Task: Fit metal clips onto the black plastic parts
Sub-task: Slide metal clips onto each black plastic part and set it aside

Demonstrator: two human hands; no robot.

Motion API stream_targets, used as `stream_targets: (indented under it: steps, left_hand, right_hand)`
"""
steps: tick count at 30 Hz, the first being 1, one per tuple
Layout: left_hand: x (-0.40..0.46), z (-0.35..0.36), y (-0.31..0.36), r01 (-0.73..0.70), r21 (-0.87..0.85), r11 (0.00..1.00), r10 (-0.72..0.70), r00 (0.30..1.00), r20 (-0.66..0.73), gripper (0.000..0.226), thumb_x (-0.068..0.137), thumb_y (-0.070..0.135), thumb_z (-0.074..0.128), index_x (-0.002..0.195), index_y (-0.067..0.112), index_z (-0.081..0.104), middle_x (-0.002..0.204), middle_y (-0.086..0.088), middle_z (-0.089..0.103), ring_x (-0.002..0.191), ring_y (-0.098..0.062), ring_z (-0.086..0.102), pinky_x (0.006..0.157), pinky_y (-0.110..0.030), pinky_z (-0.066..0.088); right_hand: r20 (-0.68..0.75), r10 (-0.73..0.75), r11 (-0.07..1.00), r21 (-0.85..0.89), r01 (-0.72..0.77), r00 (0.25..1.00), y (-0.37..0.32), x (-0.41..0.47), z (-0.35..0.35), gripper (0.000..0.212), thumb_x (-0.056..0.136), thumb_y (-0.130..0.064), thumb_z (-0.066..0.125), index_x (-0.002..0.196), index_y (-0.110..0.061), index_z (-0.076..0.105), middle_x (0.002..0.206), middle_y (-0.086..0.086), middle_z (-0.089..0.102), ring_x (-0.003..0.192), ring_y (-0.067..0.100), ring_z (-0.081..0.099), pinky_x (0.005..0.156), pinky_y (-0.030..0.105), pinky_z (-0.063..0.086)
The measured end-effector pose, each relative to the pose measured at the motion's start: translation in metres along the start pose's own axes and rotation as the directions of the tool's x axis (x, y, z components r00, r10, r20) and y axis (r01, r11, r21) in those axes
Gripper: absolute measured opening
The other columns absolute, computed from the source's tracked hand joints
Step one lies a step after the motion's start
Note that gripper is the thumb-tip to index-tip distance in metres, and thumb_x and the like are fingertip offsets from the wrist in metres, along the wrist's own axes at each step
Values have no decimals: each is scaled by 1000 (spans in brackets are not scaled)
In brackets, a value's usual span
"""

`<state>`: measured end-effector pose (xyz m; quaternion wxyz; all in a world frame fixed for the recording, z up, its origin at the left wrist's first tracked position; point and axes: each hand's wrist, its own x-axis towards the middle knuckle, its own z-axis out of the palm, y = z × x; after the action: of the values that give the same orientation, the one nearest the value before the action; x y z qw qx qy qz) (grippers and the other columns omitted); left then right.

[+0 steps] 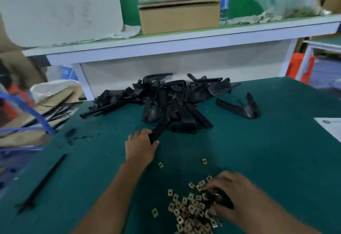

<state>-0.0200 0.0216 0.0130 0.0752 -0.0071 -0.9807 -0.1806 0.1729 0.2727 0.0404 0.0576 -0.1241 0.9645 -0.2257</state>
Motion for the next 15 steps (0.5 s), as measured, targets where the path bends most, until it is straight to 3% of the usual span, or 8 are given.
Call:
stream_targets:
  steps: [4,7,11,15]
  left_hand:
    - [1,2,-4,-87,9,996,87,982,-165,22,99,37,61,118,29,63,114,5,68,110,-20,59,95,-36,37]
    - [-12,-6,-7,-176,-67,982,145,933,-329,19,103,35,52,112,24,64,99,5,68,92,-19,59,82,-33,35]
    - [-34,-32,-15,-192,-391,900,-4,893,-449,22,102,44,43,92,29,57,69,11,59,60,-11,54,50,-27,37]
    - [-52,-45,-16,-65,-634,771,-216,909,-356,11,101,39,55,90,36,59,71,13,70,54,-3,60,42,-18,40]
  right_hand:
    - [137,32,999,20,-35,990,-7,23,-7,15,87,-52,71,93,-55,57,103,-29,51,95,-9,54,83,20,48]
    - [195,55,998,13,-58,979,-4,35,-7,20,88,-42,70,78,-53,57,97,-22,56,88,-5,58,79,19,48]
    - [255,56,990,108,-86,965,3,45,-14,22,89,-35,73,79,-49,60,93,-23,68,86,-8,63,75,15,47]
    - [160,48,984,163,-74,986,8,51,-25,14,95,-34,67,91,-47,62,93,-30,69,86,-9,65,75,20,55]
